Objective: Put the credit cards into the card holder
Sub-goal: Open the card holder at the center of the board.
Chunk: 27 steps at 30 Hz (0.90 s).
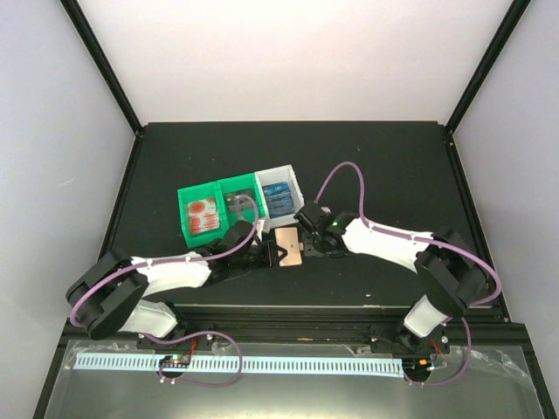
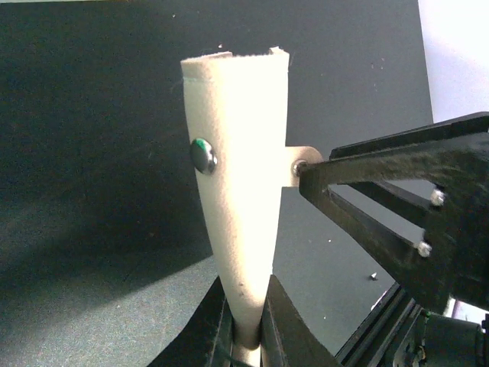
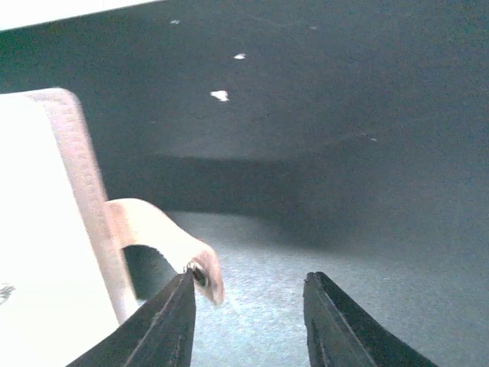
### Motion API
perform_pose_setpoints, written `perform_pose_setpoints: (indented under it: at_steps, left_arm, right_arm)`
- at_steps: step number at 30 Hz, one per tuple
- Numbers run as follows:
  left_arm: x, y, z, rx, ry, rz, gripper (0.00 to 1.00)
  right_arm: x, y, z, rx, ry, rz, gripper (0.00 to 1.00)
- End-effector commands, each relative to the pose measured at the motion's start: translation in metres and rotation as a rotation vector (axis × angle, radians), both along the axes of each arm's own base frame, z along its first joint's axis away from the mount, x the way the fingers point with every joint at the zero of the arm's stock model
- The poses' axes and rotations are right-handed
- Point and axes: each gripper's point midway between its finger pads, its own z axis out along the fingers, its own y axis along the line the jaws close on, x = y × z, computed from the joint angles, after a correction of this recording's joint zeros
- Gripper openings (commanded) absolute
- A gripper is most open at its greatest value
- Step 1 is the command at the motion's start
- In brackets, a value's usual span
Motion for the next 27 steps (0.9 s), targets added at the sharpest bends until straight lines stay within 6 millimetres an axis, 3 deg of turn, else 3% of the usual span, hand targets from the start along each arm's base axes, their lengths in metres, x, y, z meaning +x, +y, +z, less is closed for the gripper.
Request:
perform_pose_setpoints:
  at_steps: [1,4,10,17,19,20,22,25,27]
  left_arm:
    - [0.01,-0.005,0.023,-0.02,-0.071,0.0,0.01]
    - [0.009,-0.006,0.026,-0.027,-0.08,-0.004,0.01]
    - [0.006,-0.006,0.031,-0.041,-0.084,-0.017,0.02]
    - [0.005,-0.006,0.028,-0.035,-0.078,-0.022,0.02]
    - [0.004,-0.005,0.025,-0.028,-0.069,-0.022,0.03]
    - [0.004,-0.005,0.023,-0.02,-0.062,-0.02,0.06]
    - [0.004,-0.002,0.017,0.004,-0.047,-0.014,0.28]
    - [0.004,0.002,0.01,0.034,-0.035,-0.002,0.53]
    - [0.005,0.003,0.006,0.051,-0.026,0.003,0.64]
  right_arm:
    - [0.0,0.029,0.022,0.179,-0.035,0.089,0.43]
    - [-0.003,0.038,0.019,0.22,-0.007,0.104,0.44]
    - [-0.001,0.044,0.003,0.224,0.017,0.092,0.34]
    - [0.008,0.038,0.005,0.195,-0.039,0.071,0.03]
    - [0.009,0.033,0.009,0.179,-0.057,0.066,0.01]
    - [0.009,0.031,0.012,0.177,-0.065,0.067,0.01]
    - [0.007,0.027,0.017,0.169,-0.069,0.074,0.01]
    - [0.002,0.021,0.022,0.157,-0.065,0.088,0.01]
    - [-0.002,0.018,0.023,0.15,-0.053,0.1,0.01]
